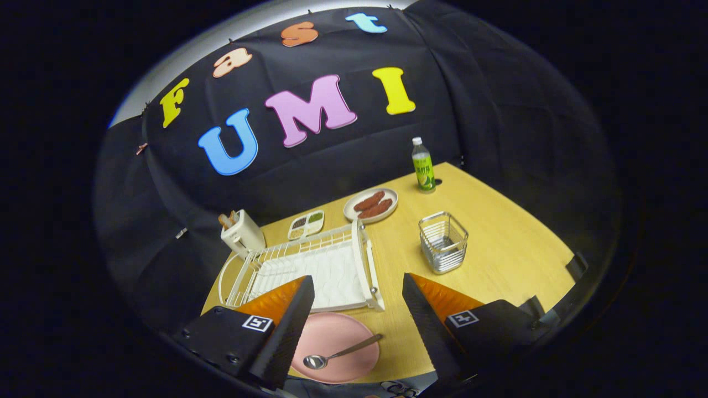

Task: Take the plate from the dish rack, then take the spoon from the basket and place it into the plate.

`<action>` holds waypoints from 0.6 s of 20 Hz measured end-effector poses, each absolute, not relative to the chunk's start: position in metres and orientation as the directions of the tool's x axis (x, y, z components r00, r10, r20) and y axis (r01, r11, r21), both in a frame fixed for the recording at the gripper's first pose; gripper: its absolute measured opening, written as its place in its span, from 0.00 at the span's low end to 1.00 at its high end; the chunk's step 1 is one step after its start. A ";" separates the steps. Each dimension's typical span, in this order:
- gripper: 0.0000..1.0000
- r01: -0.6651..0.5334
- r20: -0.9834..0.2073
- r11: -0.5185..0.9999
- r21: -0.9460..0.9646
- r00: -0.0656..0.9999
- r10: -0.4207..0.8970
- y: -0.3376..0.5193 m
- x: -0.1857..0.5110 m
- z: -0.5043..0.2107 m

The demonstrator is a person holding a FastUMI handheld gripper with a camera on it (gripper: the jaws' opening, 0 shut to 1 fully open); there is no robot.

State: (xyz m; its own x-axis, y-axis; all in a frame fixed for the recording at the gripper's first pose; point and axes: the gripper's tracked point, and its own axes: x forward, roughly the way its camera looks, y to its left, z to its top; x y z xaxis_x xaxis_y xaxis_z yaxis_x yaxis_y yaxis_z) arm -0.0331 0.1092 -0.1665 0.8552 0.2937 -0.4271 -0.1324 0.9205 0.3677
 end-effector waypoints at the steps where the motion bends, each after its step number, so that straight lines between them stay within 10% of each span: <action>1: 0.98 -0.137 -0.396 0.930 0.340 0.877 0.273 0.101 -0.029 -0.154; 12: 0.98 -0.211 -0.137 0.973 0.095 0.965 0.223 0.055 -0.014 -0.044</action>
